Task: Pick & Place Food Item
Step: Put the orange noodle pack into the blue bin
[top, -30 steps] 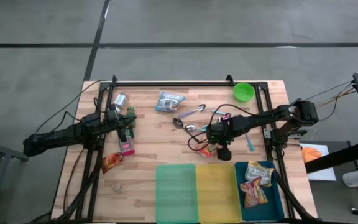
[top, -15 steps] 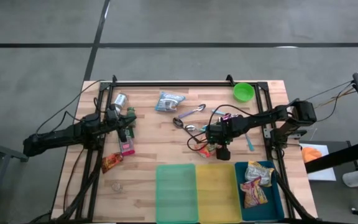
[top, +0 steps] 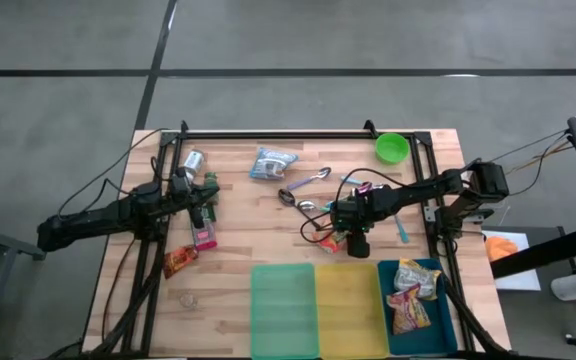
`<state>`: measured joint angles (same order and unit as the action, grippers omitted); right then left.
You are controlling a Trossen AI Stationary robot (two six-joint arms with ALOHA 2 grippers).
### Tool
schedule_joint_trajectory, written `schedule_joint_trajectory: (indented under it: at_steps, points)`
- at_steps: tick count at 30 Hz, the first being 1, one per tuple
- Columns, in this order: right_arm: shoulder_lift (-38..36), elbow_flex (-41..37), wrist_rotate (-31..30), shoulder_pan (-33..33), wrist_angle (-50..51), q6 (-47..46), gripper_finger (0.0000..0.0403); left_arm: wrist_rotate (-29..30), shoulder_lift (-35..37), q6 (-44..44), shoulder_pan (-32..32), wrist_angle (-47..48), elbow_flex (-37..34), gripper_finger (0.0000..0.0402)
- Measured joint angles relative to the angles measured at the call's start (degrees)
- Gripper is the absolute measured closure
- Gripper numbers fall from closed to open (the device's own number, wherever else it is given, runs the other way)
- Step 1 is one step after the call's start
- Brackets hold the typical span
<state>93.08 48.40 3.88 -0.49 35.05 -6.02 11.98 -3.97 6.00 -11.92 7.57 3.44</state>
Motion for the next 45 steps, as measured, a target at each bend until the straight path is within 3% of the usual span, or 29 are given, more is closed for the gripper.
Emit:
schedule_joint_trajectory:
  at_steps: [11,24,45]
  points:
    - [0.0,0.1,-1.1,0.0,0.1,0.0,0.0385,0.0,0.0,0.0,0.0,0.0,0.0,0.0402]
    - [-1.7,-0.1,-1.1,0.0,0.6,-0.7,0.0376,0.0,0.0,0.0,0.0,0.0,0.0,0.0402]
    - [-23.3,0.0,-1.0,1.1,1.2,-4.5,0.0374,0.0,0.0,0.0,0.0,0.0,0.0,0.0402]
